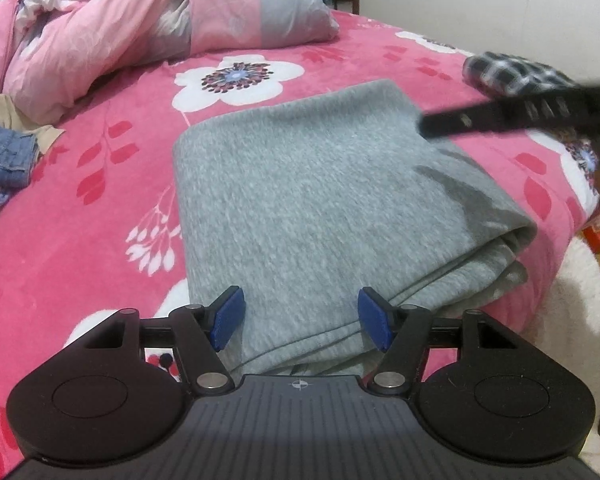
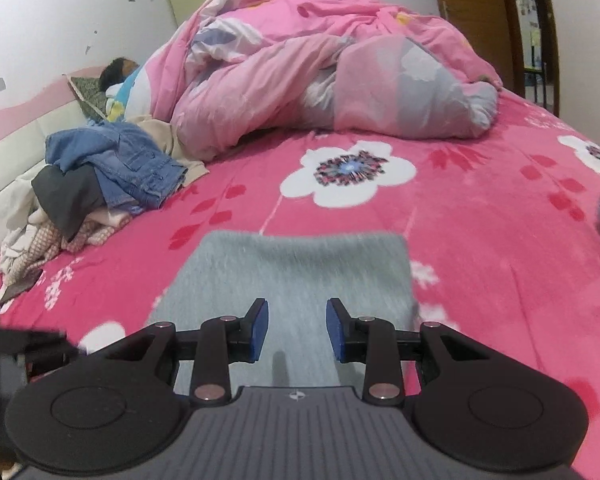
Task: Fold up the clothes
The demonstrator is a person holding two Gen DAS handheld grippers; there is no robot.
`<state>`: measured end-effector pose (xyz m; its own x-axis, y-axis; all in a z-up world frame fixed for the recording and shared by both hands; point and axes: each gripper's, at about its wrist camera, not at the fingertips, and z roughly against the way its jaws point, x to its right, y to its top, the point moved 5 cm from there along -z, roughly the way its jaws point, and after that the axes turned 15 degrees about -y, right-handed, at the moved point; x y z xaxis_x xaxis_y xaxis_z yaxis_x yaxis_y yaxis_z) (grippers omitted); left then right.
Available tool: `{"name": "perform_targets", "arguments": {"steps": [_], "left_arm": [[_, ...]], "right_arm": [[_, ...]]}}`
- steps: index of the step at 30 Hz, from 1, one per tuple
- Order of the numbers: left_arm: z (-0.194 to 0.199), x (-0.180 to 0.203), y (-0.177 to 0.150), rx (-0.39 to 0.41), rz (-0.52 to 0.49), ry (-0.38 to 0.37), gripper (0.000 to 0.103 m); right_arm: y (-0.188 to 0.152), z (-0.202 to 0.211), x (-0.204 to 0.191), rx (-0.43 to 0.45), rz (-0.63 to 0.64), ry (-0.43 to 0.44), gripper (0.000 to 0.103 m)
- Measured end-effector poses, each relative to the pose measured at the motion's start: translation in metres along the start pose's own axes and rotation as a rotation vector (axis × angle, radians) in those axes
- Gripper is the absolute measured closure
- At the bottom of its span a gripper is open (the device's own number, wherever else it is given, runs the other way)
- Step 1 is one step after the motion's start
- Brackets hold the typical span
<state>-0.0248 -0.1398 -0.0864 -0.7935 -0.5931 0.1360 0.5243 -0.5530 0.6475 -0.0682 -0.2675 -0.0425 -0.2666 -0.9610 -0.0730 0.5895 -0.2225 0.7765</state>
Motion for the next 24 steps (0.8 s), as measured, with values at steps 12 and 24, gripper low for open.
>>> {"name": "perform_targets", "arguments": {"steps": [12,24], "left_arm": [[-0.002,0.011,0.004,-0.036,-0.053,0.075,0.039],[-0.002,0.016,0.005,-0.053,-0.081,0.118,0.039]], "right_arm": [[-0.033,0.025,0.015,0.042,-0.037,-0.007,0.068],[-0.07,0.029,0.002,0.059,0.055,-0.019,0.067]]}}
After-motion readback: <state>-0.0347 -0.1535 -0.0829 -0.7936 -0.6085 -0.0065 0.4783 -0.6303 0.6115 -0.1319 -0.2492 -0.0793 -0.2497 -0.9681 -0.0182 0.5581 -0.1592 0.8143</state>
